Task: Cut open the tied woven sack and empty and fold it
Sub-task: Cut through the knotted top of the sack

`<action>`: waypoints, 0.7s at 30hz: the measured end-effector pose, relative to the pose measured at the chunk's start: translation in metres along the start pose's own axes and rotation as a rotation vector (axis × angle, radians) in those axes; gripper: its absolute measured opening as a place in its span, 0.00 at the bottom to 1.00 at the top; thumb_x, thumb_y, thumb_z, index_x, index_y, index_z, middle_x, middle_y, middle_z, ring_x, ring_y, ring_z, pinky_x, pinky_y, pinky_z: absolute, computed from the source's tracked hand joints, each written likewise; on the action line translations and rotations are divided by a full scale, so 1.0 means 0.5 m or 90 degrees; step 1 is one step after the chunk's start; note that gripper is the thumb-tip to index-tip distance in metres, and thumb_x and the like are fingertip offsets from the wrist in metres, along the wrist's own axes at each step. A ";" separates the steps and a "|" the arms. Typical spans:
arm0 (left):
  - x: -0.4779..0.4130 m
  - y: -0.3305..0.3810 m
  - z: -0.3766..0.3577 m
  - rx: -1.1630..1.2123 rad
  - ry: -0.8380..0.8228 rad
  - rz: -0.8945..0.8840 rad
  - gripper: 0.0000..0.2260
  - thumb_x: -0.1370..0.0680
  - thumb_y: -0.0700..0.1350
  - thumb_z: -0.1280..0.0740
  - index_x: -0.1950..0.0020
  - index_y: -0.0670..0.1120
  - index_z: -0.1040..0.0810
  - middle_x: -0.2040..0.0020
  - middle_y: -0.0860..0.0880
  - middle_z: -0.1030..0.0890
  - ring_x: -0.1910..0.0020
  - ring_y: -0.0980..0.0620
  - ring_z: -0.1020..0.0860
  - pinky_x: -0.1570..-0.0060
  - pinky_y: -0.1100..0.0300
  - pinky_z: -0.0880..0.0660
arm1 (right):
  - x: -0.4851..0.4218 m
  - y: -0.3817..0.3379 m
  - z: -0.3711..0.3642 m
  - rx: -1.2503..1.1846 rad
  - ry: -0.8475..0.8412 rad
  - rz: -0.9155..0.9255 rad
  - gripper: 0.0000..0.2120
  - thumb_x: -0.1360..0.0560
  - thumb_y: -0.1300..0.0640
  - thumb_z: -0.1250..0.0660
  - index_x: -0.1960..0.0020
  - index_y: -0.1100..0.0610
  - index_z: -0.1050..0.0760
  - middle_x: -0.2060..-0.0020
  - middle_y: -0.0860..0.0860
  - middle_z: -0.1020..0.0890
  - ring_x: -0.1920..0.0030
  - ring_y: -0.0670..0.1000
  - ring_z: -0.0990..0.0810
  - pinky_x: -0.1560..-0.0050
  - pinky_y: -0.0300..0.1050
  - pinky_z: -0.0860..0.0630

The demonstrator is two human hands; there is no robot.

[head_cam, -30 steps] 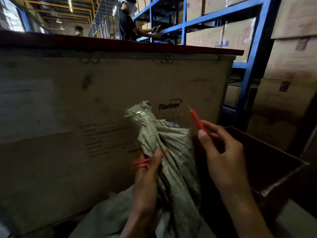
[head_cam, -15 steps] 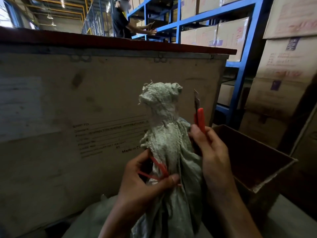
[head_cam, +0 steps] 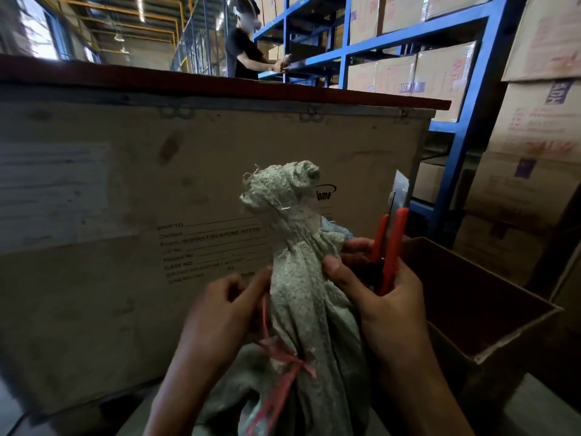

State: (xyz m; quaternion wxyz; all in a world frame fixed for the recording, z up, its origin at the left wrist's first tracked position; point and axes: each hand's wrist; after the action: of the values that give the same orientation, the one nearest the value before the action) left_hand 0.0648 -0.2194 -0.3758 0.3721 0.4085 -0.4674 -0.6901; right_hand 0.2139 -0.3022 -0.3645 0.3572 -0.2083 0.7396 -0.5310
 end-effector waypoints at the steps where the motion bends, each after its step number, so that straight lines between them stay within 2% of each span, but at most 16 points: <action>1: -0.004 -0.011 0.006 -0.046 0.065 -0.038 0.24 0.33 0.64 0.31 0.61 0.42 0.21 0.72 0.52 0.19 0.71 0.55 0.23 0.66 0.59 0.27 | 0.003 -0.002 -0.003 0.010 -0.004 0.006 0.14 0.35 0.58 0.22 0.51 0.54 0.19 0.58 0.51 0.13 0.58 0.50 0.14 0.56 0.40 0.17; 3: -0.007 -0.015 0.016 -0.057 0.163 -0.089 0.08 0.26 0.51 0.26 0.54 0.48 0.19 0.61 0.53 0.15 0.60 0.54 0.18 0.58 0.57 0.23 | 0.009 -0.005 -0.008 0.016 -0.014 0.011 0.12 0.34 0.60 0.22 0.52 0.55 0.19 0.58 0.51 0.14 0.58 0.54 0.15 0.59 0.38 0.17; 4: -0.005 -0.008 0.019 -0.015 0.156 -0.089 0.03 0.22 0.44 0.29 0.49 0.50 0.17 0.54 0.52 0.13 0.54 0.53 0.16 0.54 0.57 0.20 | 0.011 -0.007 -0.011 0.012 -0.022 0.012 0.12 0.34 0.60 0.22 0.52 0.55 0.19 0.58 0.51 0.14 0.57 0.54 0.16 0.60 0.36 0.18; 5: -0.005 -0.006 0.022 0.041 0.129 -0.086 0.09 0.20 0.39 0.34 0.47 0.50 0.16 0.51 0.51 0.12 0.51 0.54 0.15 0.52 0.61 0.19 | 0.014 -0.009 -0.014 0.005 -0.032 0.011 0.12 0.34 0.60 0.22 0.52 0.55 0.19 0.58 0.51 0.14 0.57 0.53 0.16 0.61 0.35 0.19; 6: -0.002 0.000 0.025 0.131 0.082 -0.067 0.15 0.18 0.36 0.39 0.48 0.49 0.14 0.51 0.51 0.11 0.50 0.55 0.14 0.54 0.66 0.20 | 0.016 -0.009 -0.017 0.001 -0.039 0.013 0.12 0.35 0.60 0.21 0.52 0.55 0.19 0.58 0.50 0.15 0.57 0.51 0.15 0.61 0.34 0.19; 8: 0.005 0.007 0.031 0.270 0.012 -0.017 0.23 0.17 0.41 0.44 0.59 0.51 0.10 0.56 0.53 0.10 0.56 0.59 0.13 0.62 0.71 0.21 | 0.019 -0.012 -0.020 0.004 -0.050 0.011 0.13 0.36 0.59 0.21 0.53 0.55 0.19 0.58 0.50 0.15 0.59 0.45 0.15 0.60 0.34 0.19; 9: 0.005 0.006 0.031 0.292 -0.001 -0.009 0.24 0.17 0.45 0.44 0.61 0.53 0.10 0.58 0.53 0.11 0.57 0.60 0.13 0.61 0.69 0.20 | 0.020 -0.015 -0.020 0.007 -0.063 -0.002 0.13 0.37 0.58 0.21 0.54 0.54 0.19 0.58 0.49 0.14 0.59 0.44 0.15 0.59 0.35 0.19; 10: 0.002 0.006 0.029 0.290 -0.009 -0.015 0.21 0.18 0.50 0.42 0.58 0.52 0.10 0.56 0.52 0.10 0.55 0.59 0.13 0.56 0.65 0.19 | 0.021 -0.018 -0.019 0.006 -0.085 -0.021 0.14 0.38 0.58 0.20 0.55 0.54 0.18 0.58 0.49 0.14 0.57 0.44 0.14 0.59 0.35 0.18; 11: -0.001 0.009 0.029 0.283 -0.013 -0.020 0.17 0.19 0.54 0.37 0.51 0.49 0.11 0.52 0.49 0.10 0.50 0.55 0.13 0.48 0.57 0.18 | 0.022 -0.021 -0.018 -0.002 -0.116 -0.043 0.13 0.39 0.59 0.20 0.55 0.55 0.18 0.57 0.50 0.13 0.56 0.46 0.13 0.59 0.36 0.18; 13: -0.009 -0.001 0.033 0.274 -0.004 -0.003 0.22 0.24 0.58 0.29 0.40 0.43 0.16 0.46 0.43 0.12 0.45 0.45 0.14 0.38 0.42 0.22 | 0.022 -0.029 -0.013 0.002 -0.165 -0.070 0.12 0.38 0.60 0.21 0.56 0.56 0.17 0.58 0.52 0.12 0.56 0.50 0.13 0.59 0.37 0.18; 15: -0.018 -0.007 0.038 0.333 -0.006 0.046 0.25 0.26 0.57 0.26 0.38 0.39 0.18 0.45 0.38 0.13 0.43 0.38 0.15 0.35 0.36 0.24 | 0.021 -0.033 -0.010 0.005 -0.179 -0.069 0.11 0.37 0.59 0.22 0.55 0.56 0.16 0.59 0.53 0.12 0.57 0.51 0.13 0.58 0.36 0.18; 17: -0.020 -0.012 0.037 0.390 -0.027 0.099 0.23 0.24 0.53 0.30 0.38 0.36 0.19 0.43 0.35 0.15 0.41 0.35 0.17 0.32 0.36 0.27 | 0.020 -0.036 -0.010 0.002 -0.184 -0.055 0.11 0.37 0.56 0.24 0.55 0.56 0.16 0.59 0.54 0.12 0.56 0.50 0.13 0.57 0.34 0.19; 19: -0.023 -0.020 0.035 0.417 -0.012 0.132 0.22 0.22 0.52 0.35 0.38 0.37 0.17 0.43 0.36 0.14 0.40 0.37 0.17 0.33 0.40 0.26 | 0.020 -0.038 -0.013 0.003 -0.176 -0.034 0.11 0.36 0.53 0.26 0.55 0.57 0.17 0.60 0.54 0.12 0.55 0.47 0.13 0.56 0.31 0.20; 21: -0.027 -0.033 0.033 0.441 0.016 0.156 0.21 0.20 0.52 0.38 0.39 0.38 0.17 0.43 0.37 0.14 0.40 0.38 0.17 0.34 0.42 0.26 | 0.020 -0.043 -0.014 0.036 -0.158 -0.015 0.08 0.33 0.51 0.28 0.57 0.54 0.16 0.62 0.51 0.12 0.58 0.43 0.14 0.59 0.28 0.22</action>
State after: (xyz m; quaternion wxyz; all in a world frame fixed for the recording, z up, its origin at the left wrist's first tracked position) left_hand 0.0529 -0.1972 -0.3849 0.2971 0.4598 -0.7142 -0.4361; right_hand 0.2006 -0.3120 -0.3459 0.4455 -0.2712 0.6719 -0.5260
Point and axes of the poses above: each hand's wrist, its own x-axis away from the middle knuckle, its own z-axis out of the back of the hand, y = z × x
